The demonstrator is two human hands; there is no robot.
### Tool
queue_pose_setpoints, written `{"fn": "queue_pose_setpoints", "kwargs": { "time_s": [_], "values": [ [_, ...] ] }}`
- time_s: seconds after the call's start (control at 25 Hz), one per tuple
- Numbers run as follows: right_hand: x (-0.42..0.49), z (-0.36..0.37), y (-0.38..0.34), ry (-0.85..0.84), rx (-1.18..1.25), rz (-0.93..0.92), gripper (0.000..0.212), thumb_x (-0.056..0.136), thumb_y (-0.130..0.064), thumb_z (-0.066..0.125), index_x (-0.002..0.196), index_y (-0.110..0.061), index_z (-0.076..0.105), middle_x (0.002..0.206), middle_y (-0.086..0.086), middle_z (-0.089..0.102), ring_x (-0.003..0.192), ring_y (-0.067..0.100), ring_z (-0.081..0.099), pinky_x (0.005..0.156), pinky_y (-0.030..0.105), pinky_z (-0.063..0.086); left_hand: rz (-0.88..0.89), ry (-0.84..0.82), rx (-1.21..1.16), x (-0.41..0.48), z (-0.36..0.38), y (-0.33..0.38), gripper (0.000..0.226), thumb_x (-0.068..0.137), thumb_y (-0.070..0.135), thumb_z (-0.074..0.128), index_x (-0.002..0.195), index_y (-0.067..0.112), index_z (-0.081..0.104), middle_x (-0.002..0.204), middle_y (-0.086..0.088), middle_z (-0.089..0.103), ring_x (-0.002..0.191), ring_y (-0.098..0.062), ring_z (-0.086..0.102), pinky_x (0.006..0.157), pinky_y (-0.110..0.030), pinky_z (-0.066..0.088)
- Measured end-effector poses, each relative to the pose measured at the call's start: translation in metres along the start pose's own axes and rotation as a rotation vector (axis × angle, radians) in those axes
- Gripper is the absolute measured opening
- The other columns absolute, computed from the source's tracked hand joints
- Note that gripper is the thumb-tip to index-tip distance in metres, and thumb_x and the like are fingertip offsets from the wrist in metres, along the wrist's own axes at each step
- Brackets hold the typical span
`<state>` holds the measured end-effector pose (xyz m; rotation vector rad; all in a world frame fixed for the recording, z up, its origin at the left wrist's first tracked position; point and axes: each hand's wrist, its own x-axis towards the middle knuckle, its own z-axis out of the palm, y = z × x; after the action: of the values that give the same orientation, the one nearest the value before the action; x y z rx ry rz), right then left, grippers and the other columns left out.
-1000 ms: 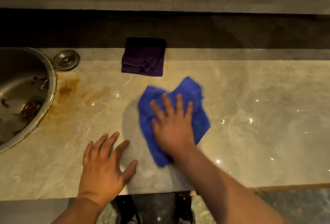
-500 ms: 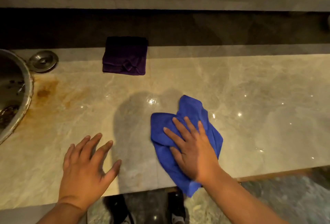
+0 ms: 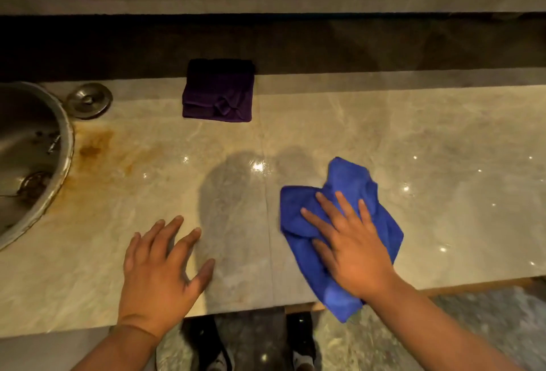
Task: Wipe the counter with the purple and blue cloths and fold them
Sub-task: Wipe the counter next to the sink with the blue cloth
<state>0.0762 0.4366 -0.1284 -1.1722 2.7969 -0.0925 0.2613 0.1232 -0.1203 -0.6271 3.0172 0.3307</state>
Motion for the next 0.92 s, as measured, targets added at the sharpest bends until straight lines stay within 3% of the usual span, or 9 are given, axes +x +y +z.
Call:
{"fn": "queue_pose_setpoints", "kwargs": {
  "time_s": [0.08, 0.16, 0.28, 0.36, 0.48, 0.56, 0.64, 0.76, 0.92],
  "values": [
    [0.046, -0.009, 0.008, 0.018, 0.018, 0.332, 0.056, 0.104, -0.053, 0.032, 0.160, -0.045, 0.033, 0.175, -0.001, 0.024, 0.161, 0.039, 0.020, 0.124, 0.071, 0.015, -0.002, -0.004, 0.000, 0.000, 0.000, -0.002, 0.067, 0.087, 0.071, 0.049, 0.133, 0.027, 0.069, 0.154, -0.009, 0.055, 0.148, -0.038, 0.042, 0.122, -0.064, 0.025],
    [0.072, -0.008, -0.047, 0.056, 0.049, 0.451, 0.058, 0.102, -0.053, 0.033, 0.159, -0.043, 0.038, 0.174, 0.004, 0.028, 0.159, 0.045, 0.021, 0.122, 0.075, 0.012, 0.009, -0.008, 0.003, 0.000, 0.000, -0.002, 0.066, 0.087, 0.070, 0.051, 0.134, 0.027, 0.068, 0.154, -0.009, 0.055, 0.147, -0.038, 0.043, 0.122, -0.064, 0.026],
    [0.016, 0.008, -0.137, 0.027, 0.073, -0.045, 0.059, 0.102, -0.051, 0.045, 0.160, -0.041, 0.039, 0.174, 0.004, 0.029, 0.160, 0.044, 0.019, 0.122, 0.073, 0.015, 0.035, 0.002, -0.013, 0.000, -0.001, -0.002, 0.065, 0.085, 0.068, 0.054, 0.134, 0.027, 0.068, 0.153, -0.009, 0.056, 0.146, -0.038, 0.045, 0.121, -0.064, 0.028],
    [-0.008, 0.008, -0.125, -0.022, 0.057, -0.237, 0.061, 0.099, -0.050, 0.052, 0.159, -0.041, 0.041, 0.172, 0.001, 0.033, 0.159, 0.038, 0.027, 0.121, 0.066, 0.019, 0.040, 0.016, -0.025, -0.002, 0.000, -0.004, 0.065, 0.086, 0.068, 0.055, 0.135, 0.028, 0.067, 0.153, -0.007, 0.055, 0.146, -0.036, 0.045, 0.122, -0.063, 0.028],
    [0.038, 0.006, -0.092, 0.023, 0.001, -0.097, 0.059, 0.101, -0.051, 0.044, 0.159, -0.041, 0.041, 0.170, -0.001, 0.037, 0.158, 0.035, 0.031, 0.124, 0.064, 0.017, 0.038, 0.076, -0.067, -0.005, 0.001, -0.005, 0.057, 0.086, 0.063, 0.060, 0.129, 0.027, 0.071, 0.147, -0.006, 0.059, 0.140, -0.034, 0.051, 0.120, -0.061, 0.031],
    [0.097, 0.004, -0.104, 0.066, 0.017, 0.086, 0.058, 0.103, -0.052, 0.036, 0.160, -0.043, 0.037, 0.172, -0.001, 0.032, 0.161, 0.037, 0.022, 0.126, 0.069, 0.010, 0.068, 0.133, -0.089, -0.005, 0.002, -0.006, 0.047, 0.085, 0.057, 0.065, 0.116, 0.023, 0.076, 0.131, -0.008, 0.065, 0.121, -0.035, 0.062, 0.112, -0.056, 0.039],
    [0.149, 0.006, -0.138, 0.077, 0.079, 0.132, 0.057, 0.104, -0.054, 0.033, 0.160, -0.045, 0.036, 0.174, -0.001, 0.028, 0.161, 0.042, 0.015, 0.124, 0.072, 0.001, 0.094, 0.174, -0.082, -0.004, 0.005, -0.008, 0.038, 0.084, 0.053, 0.067, 0.104, 0.021, 0.077, 0.114, -0.007, 0.068, 0.101, -0.035, 0.066, 0.098, -0.050, 0.045],
    [0.162, 0.010, -0.184, 0.032, 0.136, -0.090, 0.057, 0.104, -0.052, 0.035, 0.159, -0.043, 0.039, 0.175, 0.002, 0.027, 0.162, 0.043, 0.012, 0.124, 0.071, -0.004, 0.071, 0.198, -0.104, -0.004, 0.007, -0.009, 0.031, 0.082, 0.047, 0.066, 0.097, 0.022, 0.076, 0.105, -0.007, 0.067, 0.096, -0.035, 0.067, 0.093, -0.046, 0.043],
    [0.084, 0.010, -0.149, 0.018, 0.138, -0.325, 0.055, 0.101, -0.047, 0.049, 0.156, -0.040, 0.047, 0.171, -0.003, 0.036, 0.160, 0.031, 0.027, 0.128, 0.060, 0.012, 0.111, 0.216, -0.144, -0.008, 0.005, -0.010, 0.039, 0.071, 0.049, 0.076, 0.096, 0.018, 0.073, 0.102, -0.007, 0.066, 0.095, -0.032, 0.064, 0.093, -0.048, 0.045]
  ]
}}
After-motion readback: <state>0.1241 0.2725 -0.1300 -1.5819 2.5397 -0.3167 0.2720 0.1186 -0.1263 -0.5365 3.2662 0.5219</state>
